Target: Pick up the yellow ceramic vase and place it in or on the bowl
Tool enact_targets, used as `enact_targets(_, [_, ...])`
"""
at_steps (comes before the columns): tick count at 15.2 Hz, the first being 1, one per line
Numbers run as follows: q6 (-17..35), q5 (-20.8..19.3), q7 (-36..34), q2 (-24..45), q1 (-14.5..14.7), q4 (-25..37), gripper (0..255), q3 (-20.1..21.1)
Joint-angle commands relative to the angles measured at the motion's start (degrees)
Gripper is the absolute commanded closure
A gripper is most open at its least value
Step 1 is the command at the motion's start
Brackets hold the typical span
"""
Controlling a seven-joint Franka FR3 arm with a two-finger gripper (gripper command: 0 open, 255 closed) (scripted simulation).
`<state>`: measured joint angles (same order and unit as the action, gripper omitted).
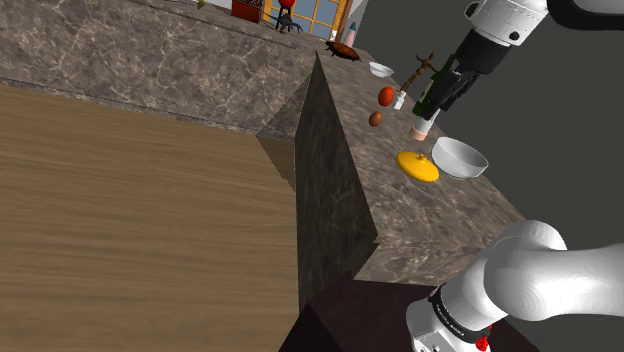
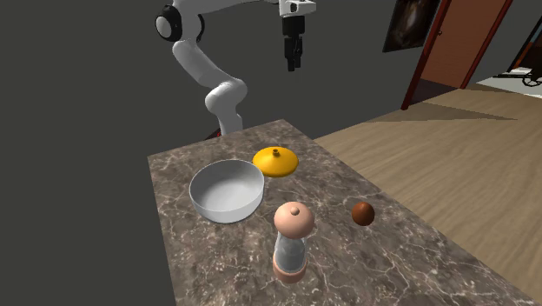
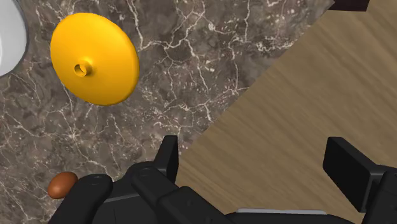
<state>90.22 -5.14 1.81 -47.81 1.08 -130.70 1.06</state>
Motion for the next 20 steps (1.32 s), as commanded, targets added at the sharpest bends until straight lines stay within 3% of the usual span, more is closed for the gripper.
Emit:
enact_targets(1, [0.0, 0.0, 0.0, 0.0, 0.0, 0.0, 0, 0.0])
enact_targets(10, [5.8, -5.5, 12.7, 4.0, -2.3, -4.7, 0, -12.4])
enact_targets(20, [13.6, -9.7, 27.0, 16.0, -3.8, -3.6, 0, -26.3])
